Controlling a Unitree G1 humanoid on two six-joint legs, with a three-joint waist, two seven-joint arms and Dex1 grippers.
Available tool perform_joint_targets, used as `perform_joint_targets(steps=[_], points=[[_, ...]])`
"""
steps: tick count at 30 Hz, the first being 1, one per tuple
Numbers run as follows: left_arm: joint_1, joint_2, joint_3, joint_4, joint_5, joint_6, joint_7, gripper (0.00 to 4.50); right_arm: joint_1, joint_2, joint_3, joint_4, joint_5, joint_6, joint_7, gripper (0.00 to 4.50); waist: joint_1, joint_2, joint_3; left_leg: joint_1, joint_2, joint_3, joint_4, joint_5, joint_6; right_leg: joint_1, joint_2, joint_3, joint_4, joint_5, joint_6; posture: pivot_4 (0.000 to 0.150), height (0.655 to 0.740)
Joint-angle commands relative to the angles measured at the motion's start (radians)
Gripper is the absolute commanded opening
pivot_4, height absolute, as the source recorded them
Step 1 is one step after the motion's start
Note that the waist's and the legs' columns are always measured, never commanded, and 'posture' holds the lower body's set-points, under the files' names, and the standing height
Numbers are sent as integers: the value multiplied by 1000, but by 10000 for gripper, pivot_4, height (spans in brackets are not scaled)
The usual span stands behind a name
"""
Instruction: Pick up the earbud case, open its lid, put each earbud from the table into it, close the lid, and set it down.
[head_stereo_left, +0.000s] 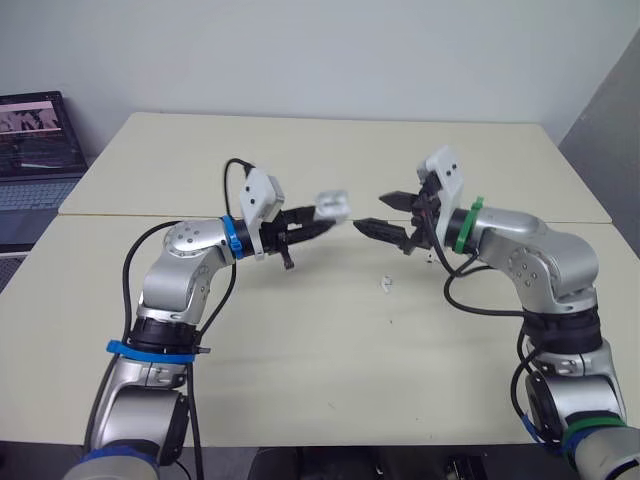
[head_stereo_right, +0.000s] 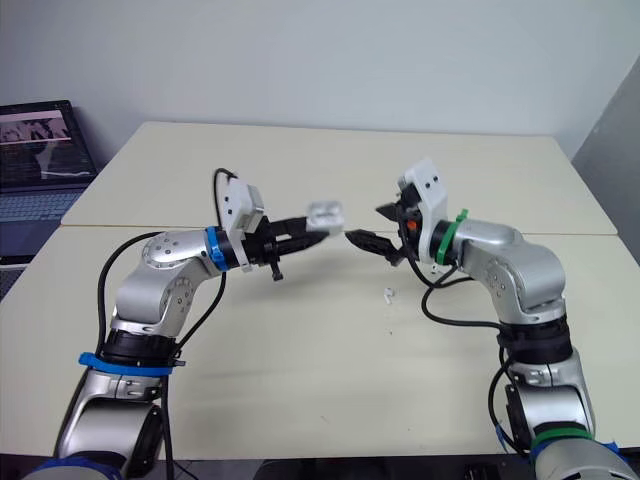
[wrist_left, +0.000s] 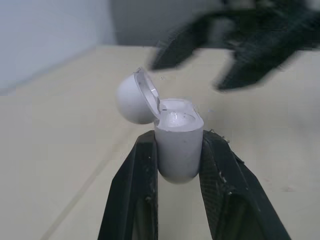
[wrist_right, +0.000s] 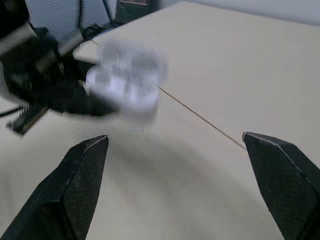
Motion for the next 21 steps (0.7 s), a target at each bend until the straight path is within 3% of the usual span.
perform_joint_targets(steps=[1, 7, 14, 21], points=[[46, -48, 60, -81, 47, -65, 189, 7296, 95, 9, 15, -96, -51, -4, -102, 44619, 0, 0, 0, 0, 0, 0, 0, 0, 0, 0, 0, 0, 0, 0, 0, 1500, 7400], [115, -102, 80, -169, 82, -47, 372, 7296, 254, 95, 101, -179, -157, -71, -258, 44619, -1, 0, 0, 0, 0, 1, 0, 0, 0, -1, 0, 1, 1, 0, 1, 1500, 7400], [130, -106, 41, -220, 81, -21, 399, 7296, 298, 160, 141, -111, -261, -160, -356, 44619, -1, 0, 0, 1, -1, 4, 2, 0, 0, 0, 0, 4, 0, -1, 7, 1500, 7400], [141, -98, 46, -239, 67, -8, 403, 7296, 359, 242, 170, -132, -284, -115, -419, 44619, -2, 0, 0, 1, 0, 5, 0, 0, 0, 0, 0, 4, 0, -1, 6, 1500, 7400]])
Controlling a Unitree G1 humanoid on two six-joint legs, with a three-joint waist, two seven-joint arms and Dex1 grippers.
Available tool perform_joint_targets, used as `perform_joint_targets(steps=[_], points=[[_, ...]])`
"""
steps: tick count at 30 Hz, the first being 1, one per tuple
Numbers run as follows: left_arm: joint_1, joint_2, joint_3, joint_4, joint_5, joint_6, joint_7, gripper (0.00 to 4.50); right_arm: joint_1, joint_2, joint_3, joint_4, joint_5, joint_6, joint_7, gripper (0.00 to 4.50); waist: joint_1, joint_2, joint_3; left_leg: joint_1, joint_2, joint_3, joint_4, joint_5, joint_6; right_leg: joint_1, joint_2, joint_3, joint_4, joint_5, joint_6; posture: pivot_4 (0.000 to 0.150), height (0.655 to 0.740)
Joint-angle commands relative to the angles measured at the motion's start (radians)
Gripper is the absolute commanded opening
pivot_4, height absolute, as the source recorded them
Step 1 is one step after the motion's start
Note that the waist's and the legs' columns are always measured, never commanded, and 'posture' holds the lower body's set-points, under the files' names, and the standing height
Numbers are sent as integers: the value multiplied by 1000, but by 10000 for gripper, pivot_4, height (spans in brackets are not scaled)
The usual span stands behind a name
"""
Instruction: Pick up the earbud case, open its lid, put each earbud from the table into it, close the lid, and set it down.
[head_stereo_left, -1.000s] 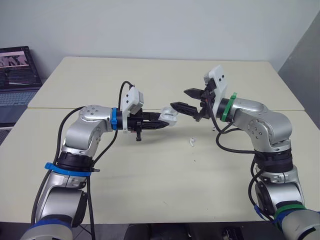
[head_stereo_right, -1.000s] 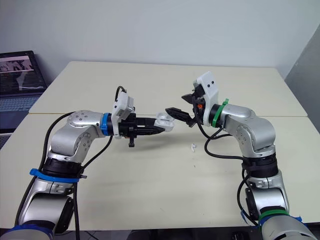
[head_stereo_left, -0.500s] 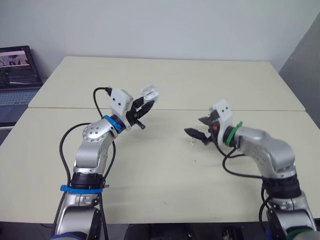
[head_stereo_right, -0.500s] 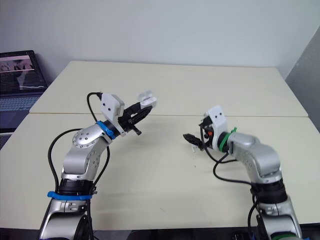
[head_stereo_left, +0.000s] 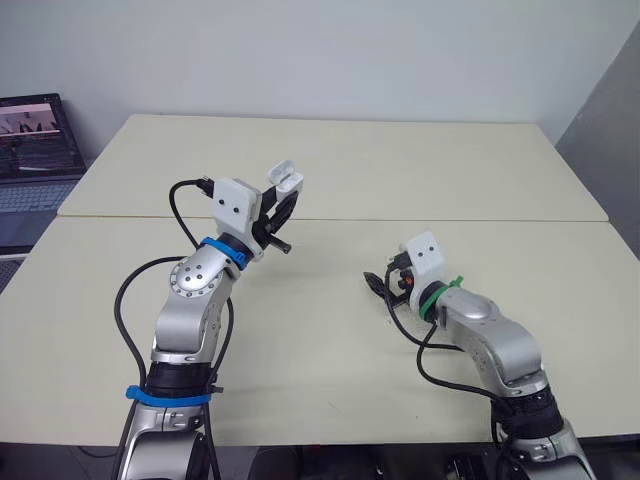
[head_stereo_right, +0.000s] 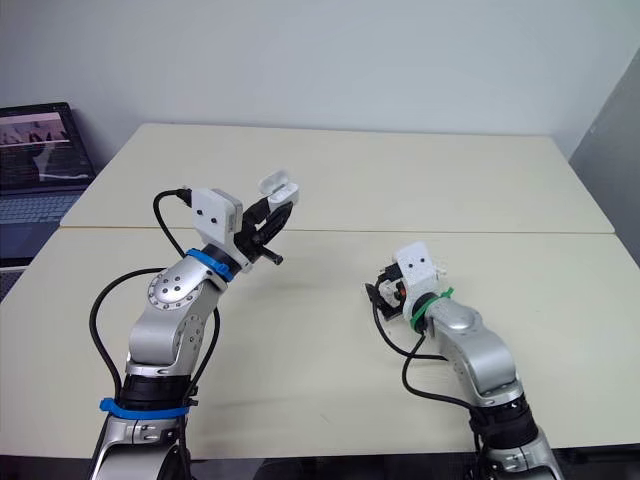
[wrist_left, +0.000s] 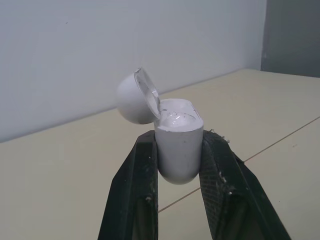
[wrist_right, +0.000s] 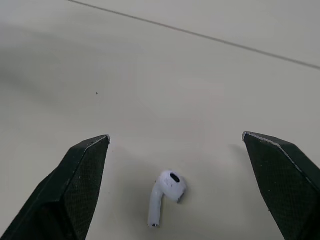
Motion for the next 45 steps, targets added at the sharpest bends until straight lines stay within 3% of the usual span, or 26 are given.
perform_joint_targets(steps=[1, 10, 23, 33, 37, 42, 45], points=[[-4, 7, 8, -62, -14, -3, 3, 7296, 28, 25, 24, -53, -9, 25, -20, 44619, 0, 0, 0, 0, 0, 0, 0, 0, 0, 0, 0, 0, 0, 0, 0, 1500, 7400], [-9, 17, 11, -64, -17, 3, 1, 7296, 77, 16, 32, -55, -44, 85, -45, 44619, 0, -1, -1, 1, 0, 0, 1, 0, 0, 1, 0, 0, 0, 0, 1, 1500, 7400], [-15, 35, 16, -59, -17, -9, -10, 7296, 56, 38, 53, 16, -64, 19, -20, 1173, -3, -2, -1, 2, 0, 0, 1, 0, 0, 2, 0, 0, 0, 0, 1, 1500, 7400], [-1, 41, 20, -61, -17, -14, -10, 7296, 53, -11, 35, 37, -72, -11, 41, 523, -2, -3, -2, 3, 0, 1, 1, 0, 0, 2, 0, 1, 0, 0, 1, 1500, 7400], [4, 46, 22, -62, -18, -14, -11, 7296, 46, -94, 12, 2, -44, 1, 128, 523, 0, -3, -2, 3, 0, 1, 1, 0, 0, 2, 0, 1, -1, 0, 1, 1500, 7400], [9, 47, 15, -60, -20, -19, -20, 7296, 75, -383, 20, -112, 81, 34, 446, 523, 16, -3, -2, 0, -1, 1, 1, 0, 0, 2, -1, 0, -5, 0, 2, 1500, 7400], [9, 42, 14, -53, -18, -24, -21, 7296, 97, -498, 12, -87, 99, 7, 534, 523, 24, -3, -2, 0, -1, 1, -1, 0, 0, 2, -1, 0, -7, 0, 2, 1500, 7400]])
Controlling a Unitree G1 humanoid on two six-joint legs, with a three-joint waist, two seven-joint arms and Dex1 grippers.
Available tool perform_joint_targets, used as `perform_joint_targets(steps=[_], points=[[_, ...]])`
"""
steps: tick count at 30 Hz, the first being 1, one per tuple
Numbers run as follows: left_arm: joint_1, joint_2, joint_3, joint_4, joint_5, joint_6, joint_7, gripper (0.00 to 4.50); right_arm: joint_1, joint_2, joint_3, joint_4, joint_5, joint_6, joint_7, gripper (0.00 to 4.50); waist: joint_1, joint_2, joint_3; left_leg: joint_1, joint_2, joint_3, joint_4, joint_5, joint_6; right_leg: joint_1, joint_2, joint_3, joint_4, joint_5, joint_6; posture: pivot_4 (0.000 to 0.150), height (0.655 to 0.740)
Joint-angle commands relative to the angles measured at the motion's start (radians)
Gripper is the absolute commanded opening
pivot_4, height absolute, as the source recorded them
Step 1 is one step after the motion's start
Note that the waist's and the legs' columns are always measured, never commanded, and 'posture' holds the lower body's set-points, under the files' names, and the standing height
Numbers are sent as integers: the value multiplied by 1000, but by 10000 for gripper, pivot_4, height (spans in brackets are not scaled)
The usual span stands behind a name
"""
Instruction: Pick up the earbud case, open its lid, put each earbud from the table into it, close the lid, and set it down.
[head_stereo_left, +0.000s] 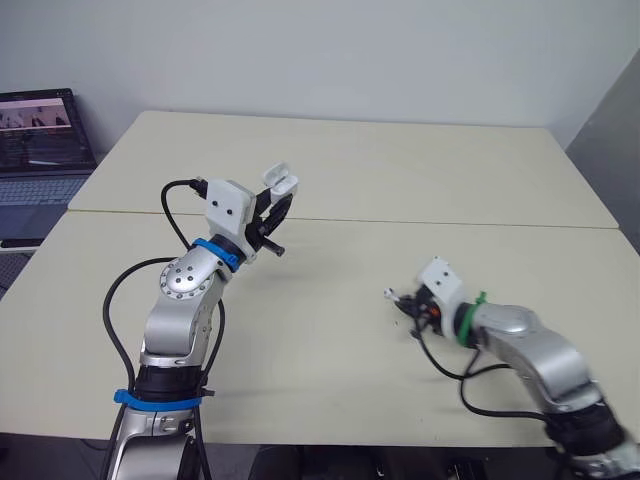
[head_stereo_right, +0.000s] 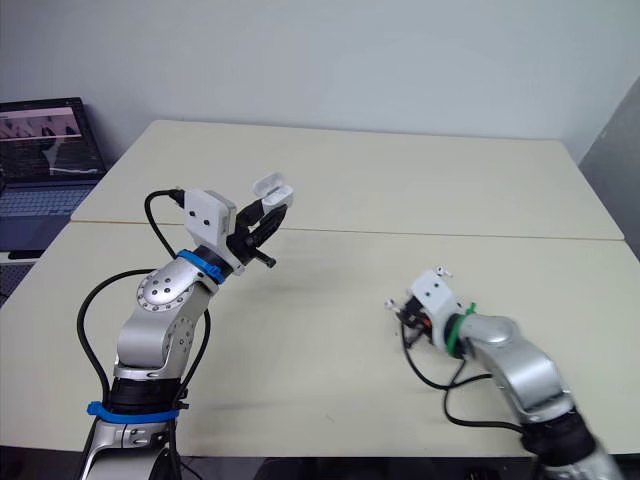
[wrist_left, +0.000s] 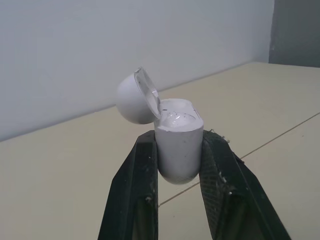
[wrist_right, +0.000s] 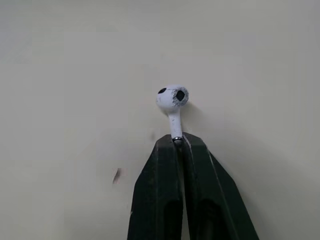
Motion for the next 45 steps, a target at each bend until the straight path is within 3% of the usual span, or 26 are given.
perform_joint_targets(steps=[1, 6, 19, 24, 28, 37, 45], points=[[-9, -1, 7, -32, -9, -30, 1, 7296, 31, -86, -10, 18, 21, -19, 104, 2671, 3, 0, 0, 0, 0, 0, 0, 0, 0, 0, 0, 0, 0, 0, 0, 1500, 7400], [-3, -9, 1, -39, -10, -28, 2, 7296, 44, -142, -7, 95, -2, -98, 160, 17151, 3, 0, 0, 1, 0, 0, 1, 0, 0, 1, 0, 0, 0, 0, 1, 1500, 7400], [16, 2, 9, -54, -12, -20, 1, 7296, 7, -128, -11, 41, -30, -106, 116, 17151, 4, 0, 0, 1, 0, 1, 2, 0, 0, 1, 0, 1, 1, 2, 3, 1500, 7400], [16, 10, 12, -51, -11, -23, -3, 7296, -38, -178, -10, 30, -37, -131, 173, 17151, 4, 0, 0, 1, 0, 2, 2, 0, 0, 1, 0, 2, 1, 2, 3, 1500, 7400], [10, 20, 7, -42, 0, -33, -10, 7296, -119, -262, 17, 30, -22, -194, 330, 17151, 3, 0, 0, 1, 0, 2, 2, 0, 0, 0, 0, 2, 1, 2, 3, 1500, 7400], [1, 13, -9, -46, -6, -27, -10, 7296, -345, -170, 178, 250, -98, -313, 486, 17151, 3, 0, 0, 0, 0, 2, 2, 0, 0, 0, 0, 2, 0, 2, 2, 1500, 7400], [35, 16, 10, -84, -6, -13, 14, 7296, -395, -130, 215, 389, -169, -407, 544, 17151, 3, 0, 0, 0, 0, 1, 1, 0, 0, 0, 0, 1, 0, 4, -3, 1500, 7400]])
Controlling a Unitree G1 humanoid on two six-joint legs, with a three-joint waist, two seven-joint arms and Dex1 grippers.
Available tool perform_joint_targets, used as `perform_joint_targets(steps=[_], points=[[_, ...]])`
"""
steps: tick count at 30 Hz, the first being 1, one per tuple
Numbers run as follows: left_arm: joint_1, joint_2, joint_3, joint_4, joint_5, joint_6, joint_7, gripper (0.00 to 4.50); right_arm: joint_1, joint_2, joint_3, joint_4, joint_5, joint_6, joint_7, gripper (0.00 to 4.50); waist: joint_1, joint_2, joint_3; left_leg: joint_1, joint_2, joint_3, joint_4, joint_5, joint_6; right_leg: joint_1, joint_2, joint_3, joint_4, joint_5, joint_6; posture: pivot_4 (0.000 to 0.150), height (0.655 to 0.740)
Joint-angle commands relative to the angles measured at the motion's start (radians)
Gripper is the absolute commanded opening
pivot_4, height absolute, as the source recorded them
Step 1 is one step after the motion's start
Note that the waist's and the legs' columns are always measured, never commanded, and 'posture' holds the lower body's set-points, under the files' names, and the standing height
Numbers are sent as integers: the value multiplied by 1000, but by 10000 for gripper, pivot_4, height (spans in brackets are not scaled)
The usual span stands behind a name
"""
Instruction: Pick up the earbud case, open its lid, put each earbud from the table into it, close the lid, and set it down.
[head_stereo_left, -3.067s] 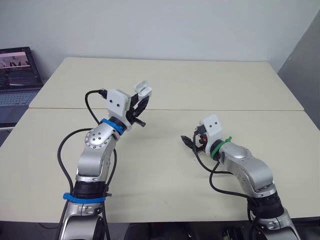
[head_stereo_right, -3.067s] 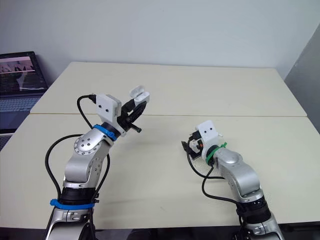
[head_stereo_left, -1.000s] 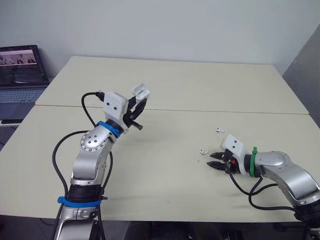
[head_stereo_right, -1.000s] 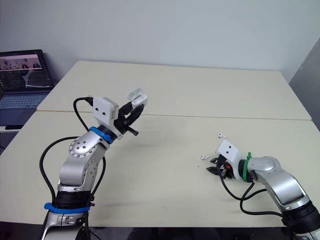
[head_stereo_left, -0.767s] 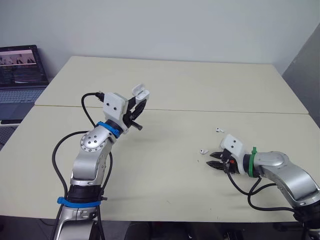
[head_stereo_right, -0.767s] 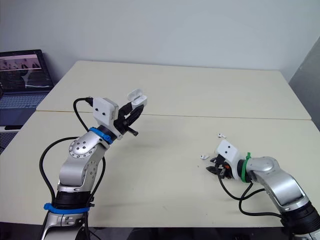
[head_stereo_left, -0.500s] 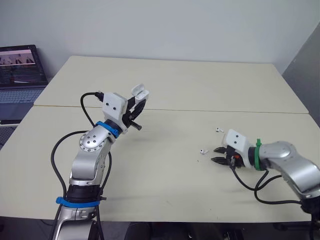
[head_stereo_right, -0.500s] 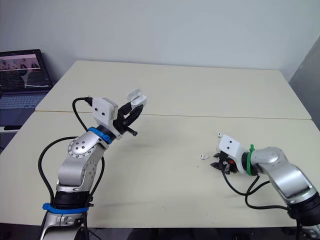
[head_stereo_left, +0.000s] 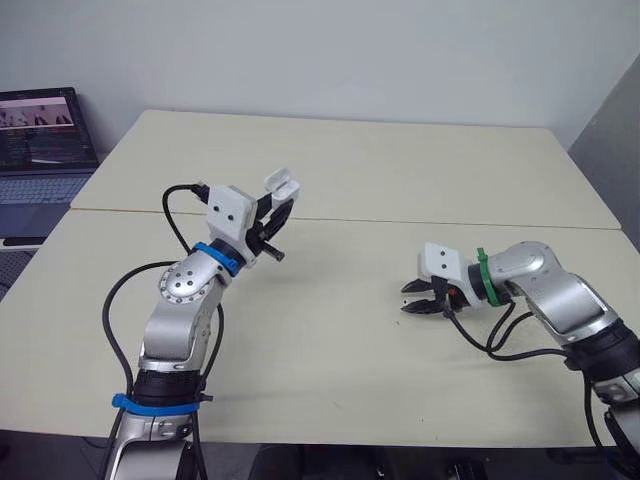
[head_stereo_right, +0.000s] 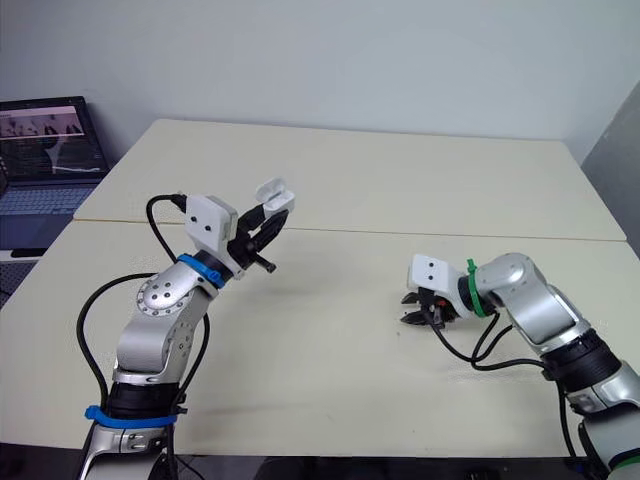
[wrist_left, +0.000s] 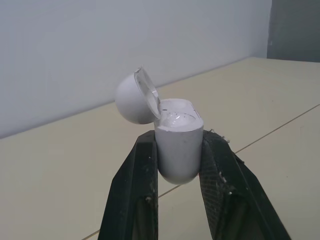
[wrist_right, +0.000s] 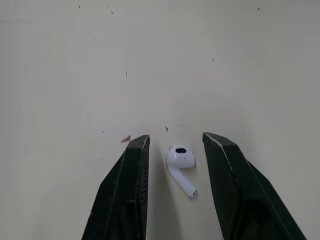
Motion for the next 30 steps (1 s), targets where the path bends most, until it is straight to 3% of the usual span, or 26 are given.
perform_joint_targets(steps=[1, 22, 27, 30], points=[[-3, 7, 21, -65, -7, -4, 17, 7296, -25, 15, -1, 20, -21, -32, 26, 17151, 0, 0, 0, 0, 0, 0, 0, 0, 0, 0, 0, 0, 0, 0, 0, 1500, 7400], [4, 13, 22, -74, -9, 10, 23, 7296, -35, 68, -2, 140, -112, -110, 52, 17151, 0, 0, 0, 1, 0, 0, 1, 0, 0, 0, 0, 0, 2, 0, 0, 1500, 7400], [8, 9, 16, -79, -8, 10, 22, 7296, -32, 69, -9, 146, -119, -114, 53, 4518, 0, 0, 0, 1, 0, 0, 1, 0, 0, 0, 0, 0, 2, 0, 0, 1500, 7400], [18, 5, 11, -82, -5, 7, 24, 7296, -18, 50, -16, 138, -122, -123, 59, 3982, 0, 0, 0, 1, 0, 0, 1, 0, 0, 1, 0, 0, 2, 0, 0, 1500, 7400]])
